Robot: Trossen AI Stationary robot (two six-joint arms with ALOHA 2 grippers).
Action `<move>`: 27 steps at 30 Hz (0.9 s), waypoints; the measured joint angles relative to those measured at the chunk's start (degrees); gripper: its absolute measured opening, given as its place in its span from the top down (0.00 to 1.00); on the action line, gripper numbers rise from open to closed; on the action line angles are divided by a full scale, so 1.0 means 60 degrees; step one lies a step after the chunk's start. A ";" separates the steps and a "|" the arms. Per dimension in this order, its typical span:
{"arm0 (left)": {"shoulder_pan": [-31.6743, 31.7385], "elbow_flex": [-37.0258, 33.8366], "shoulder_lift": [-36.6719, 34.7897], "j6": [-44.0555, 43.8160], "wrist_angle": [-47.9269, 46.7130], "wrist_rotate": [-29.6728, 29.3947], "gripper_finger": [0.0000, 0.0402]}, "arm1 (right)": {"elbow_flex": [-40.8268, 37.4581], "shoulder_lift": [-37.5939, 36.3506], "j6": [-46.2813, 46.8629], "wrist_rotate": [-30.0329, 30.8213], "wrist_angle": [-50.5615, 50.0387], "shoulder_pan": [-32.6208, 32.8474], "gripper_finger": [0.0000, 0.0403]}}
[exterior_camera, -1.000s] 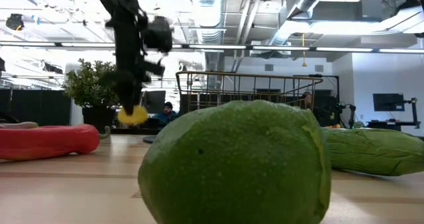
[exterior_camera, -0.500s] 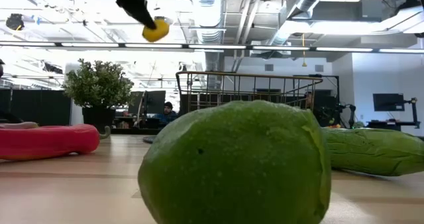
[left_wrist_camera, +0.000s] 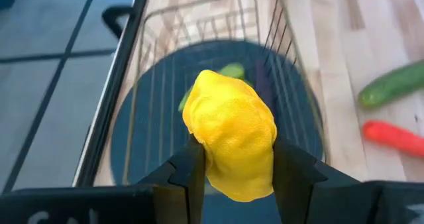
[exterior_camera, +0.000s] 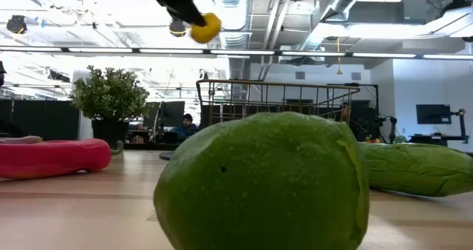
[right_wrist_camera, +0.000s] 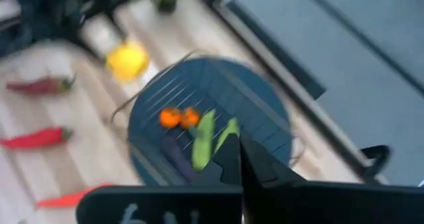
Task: Build produce basket
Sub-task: Put the top yellow lemon into the basket
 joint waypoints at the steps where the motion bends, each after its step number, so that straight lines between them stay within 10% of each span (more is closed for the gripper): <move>1: -0.0080 0.0000 0.0204 0.0040 0.0310 -0.0002 0.73 | 0.0010 -0.0168 0.0008 0.0196 0.0002 -0.0001 0.99; 17: 0.0272 0.4847 0.5530 0.0000 -0.2667 0.0085 0.73 | -0.0006 -0.1295 -0.0001 0.1191 0.0000 0.0476 1.00; 27: 0.0377 0.5298 0.7118 -0.0035 -0.3144 0.0564 0.73 | -0.0010 -0.0970 -0.0569 0.1115 -0.0002 0.0716 1.00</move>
